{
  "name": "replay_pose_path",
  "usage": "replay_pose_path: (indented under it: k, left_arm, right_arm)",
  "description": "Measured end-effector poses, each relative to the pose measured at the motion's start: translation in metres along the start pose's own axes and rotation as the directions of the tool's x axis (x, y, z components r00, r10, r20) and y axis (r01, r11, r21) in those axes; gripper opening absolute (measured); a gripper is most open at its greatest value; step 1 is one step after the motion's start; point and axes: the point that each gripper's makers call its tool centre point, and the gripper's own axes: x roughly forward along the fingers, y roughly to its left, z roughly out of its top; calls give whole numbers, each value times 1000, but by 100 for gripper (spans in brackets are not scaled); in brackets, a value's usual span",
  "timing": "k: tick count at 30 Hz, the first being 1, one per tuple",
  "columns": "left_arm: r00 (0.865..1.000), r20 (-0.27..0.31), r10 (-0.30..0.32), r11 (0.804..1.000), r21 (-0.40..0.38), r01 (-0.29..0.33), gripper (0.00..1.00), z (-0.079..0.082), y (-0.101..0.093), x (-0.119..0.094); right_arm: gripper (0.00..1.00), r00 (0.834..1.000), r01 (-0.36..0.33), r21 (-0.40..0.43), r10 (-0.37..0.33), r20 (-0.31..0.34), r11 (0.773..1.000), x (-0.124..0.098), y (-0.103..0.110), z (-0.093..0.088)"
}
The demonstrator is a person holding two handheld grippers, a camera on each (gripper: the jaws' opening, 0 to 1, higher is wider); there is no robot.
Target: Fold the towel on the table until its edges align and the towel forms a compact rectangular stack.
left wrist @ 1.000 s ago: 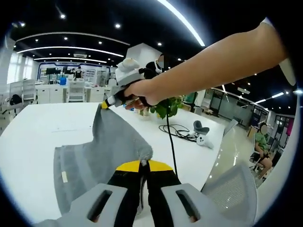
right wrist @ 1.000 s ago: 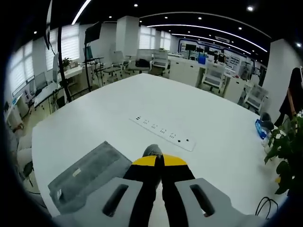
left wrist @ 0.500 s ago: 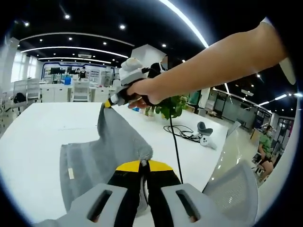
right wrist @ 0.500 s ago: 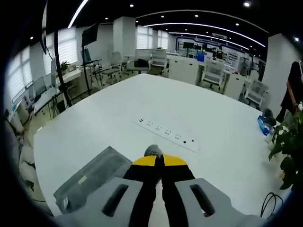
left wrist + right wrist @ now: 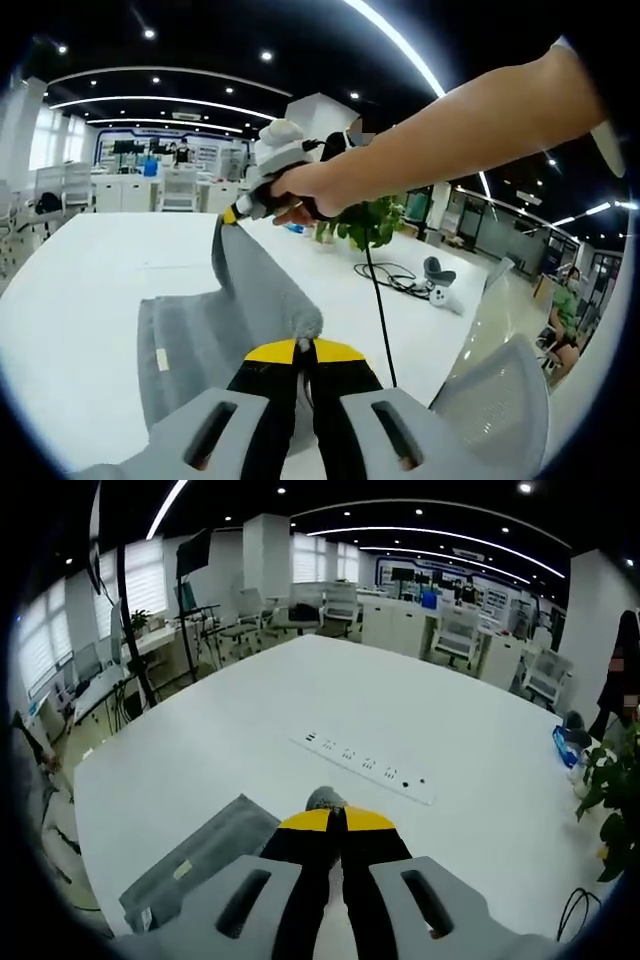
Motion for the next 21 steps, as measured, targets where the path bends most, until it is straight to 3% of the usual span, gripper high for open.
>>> replay_pose_path:
  k: [21]
  left_arm:
    - [1000,-20,16,1000,-13,-16,4,-8,20,-12]
  right_arm:
    - [0,1000,-27,-10,27,-15,1000,25,26,2]
